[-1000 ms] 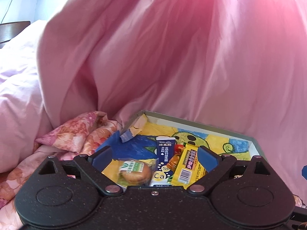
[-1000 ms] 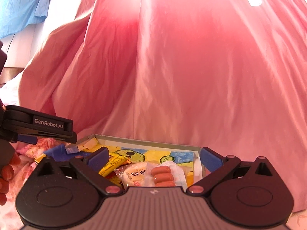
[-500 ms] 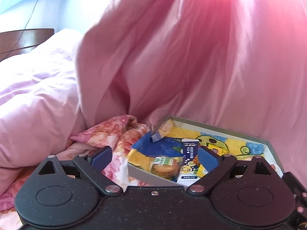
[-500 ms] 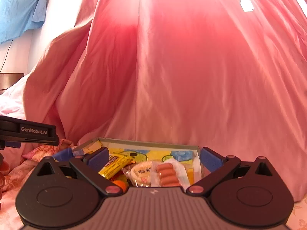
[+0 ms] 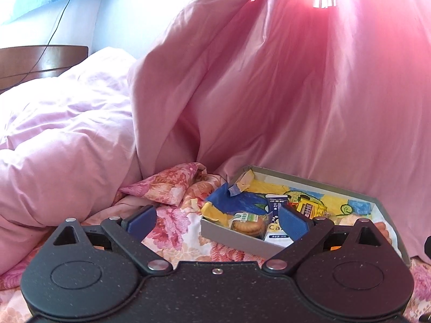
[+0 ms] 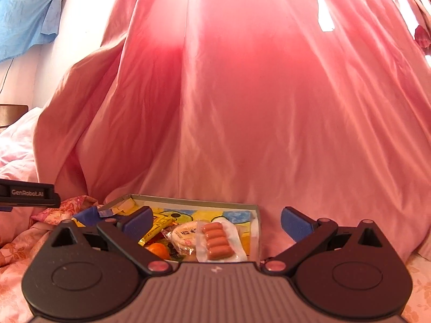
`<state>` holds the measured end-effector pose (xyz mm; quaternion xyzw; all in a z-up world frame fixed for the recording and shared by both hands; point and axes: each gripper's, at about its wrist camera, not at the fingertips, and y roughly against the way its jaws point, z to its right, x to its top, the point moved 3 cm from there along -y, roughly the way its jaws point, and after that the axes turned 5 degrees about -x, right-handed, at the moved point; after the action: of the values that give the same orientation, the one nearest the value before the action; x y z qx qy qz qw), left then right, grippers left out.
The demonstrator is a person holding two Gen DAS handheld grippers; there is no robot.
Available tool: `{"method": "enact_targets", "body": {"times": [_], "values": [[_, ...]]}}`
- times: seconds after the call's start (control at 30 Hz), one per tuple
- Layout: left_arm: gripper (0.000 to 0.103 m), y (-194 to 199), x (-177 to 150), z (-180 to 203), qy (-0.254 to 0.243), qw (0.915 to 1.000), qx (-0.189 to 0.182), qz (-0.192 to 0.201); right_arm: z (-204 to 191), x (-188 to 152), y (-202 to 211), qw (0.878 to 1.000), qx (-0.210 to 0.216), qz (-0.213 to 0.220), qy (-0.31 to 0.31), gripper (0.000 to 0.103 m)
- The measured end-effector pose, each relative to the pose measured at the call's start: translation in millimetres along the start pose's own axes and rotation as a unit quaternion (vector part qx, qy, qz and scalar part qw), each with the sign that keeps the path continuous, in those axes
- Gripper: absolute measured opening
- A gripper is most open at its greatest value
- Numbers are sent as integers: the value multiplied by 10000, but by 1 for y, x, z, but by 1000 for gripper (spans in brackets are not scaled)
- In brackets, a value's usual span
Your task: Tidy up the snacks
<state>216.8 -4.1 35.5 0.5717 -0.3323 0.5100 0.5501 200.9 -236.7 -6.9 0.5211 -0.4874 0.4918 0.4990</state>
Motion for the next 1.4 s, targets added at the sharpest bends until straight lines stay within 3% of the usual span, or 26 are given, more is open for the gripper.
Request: {"method": "enact_targets", "body": {"times": [0.67, 1.4], "values": [[97, 58, -39, -42, 24, 9996, 235, -145, -19, -10, 44, 9998, 187, -93, -31, 103], [97, 123, -57, -70, -140, 9997, -89, -193, -46, -19, 109, 9996, 174, -229, -12, 103]]}}
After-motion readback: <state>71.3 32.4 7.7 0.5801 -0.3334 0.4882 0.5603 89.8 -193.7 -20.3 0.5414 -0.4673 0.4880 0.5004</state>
